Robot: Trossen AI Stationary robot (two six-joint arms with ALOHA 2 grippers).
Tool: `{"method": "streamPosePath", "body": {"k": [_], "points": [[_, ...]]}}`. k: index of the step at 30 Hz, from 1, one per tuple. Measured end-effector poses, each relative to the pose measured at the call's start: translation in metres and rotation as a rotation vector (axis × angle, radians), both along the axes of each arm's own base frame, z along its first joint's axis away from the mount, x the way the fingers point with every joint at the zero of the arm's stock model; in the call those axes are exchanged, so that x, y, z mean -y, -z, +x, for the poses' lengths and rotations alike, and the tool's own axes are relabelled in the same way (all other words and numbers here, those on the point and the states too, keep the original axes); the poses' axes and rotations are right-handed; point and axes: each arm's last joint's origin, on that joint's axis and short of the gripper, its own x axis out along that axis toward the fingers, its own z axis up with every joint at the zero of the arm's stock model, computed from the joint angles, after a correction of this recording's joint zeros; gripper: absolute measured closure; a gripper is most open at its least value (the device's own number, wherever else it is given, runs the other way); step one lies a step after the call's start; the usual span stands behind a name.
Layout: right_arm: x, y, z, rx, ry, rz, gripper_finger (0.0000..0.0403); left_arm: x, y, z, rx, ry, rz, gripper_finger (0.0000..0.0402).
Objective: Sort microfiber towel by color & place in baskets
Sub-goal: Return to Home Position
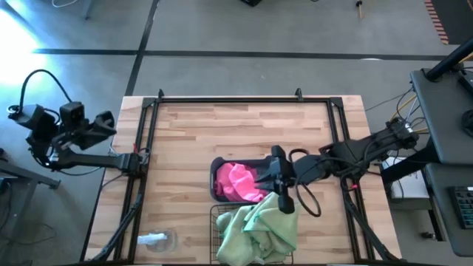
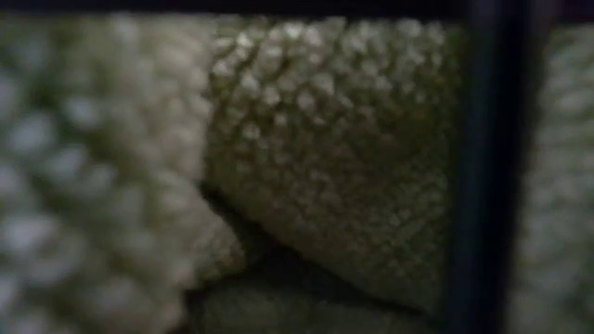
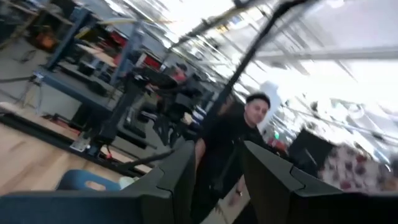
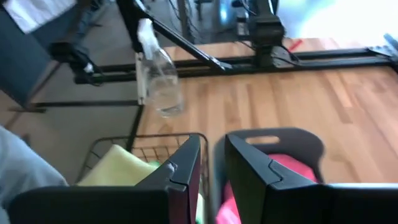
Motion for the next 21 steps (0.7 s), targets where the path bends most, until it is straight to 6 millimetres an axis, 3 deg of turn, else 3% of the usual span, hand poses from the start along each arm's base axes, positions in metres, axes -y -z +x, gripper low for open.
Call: {"method": "streamPosePath", "body": {"k": [13, 21], "points": [[-0.002, 0.043, 0.003, 0.063, -0.061, 0.088, 0.0335, 0.001, -0.001, 0.001, 0.064, -0.009, 0.213, 0.0286], [0.015, 0.077, -0.046, 0.317, -0.122, 0.19, 0.0335, 0.004, 0.003, 0.006, 0.072, 0.08, 0.306, 0.0286]]}}
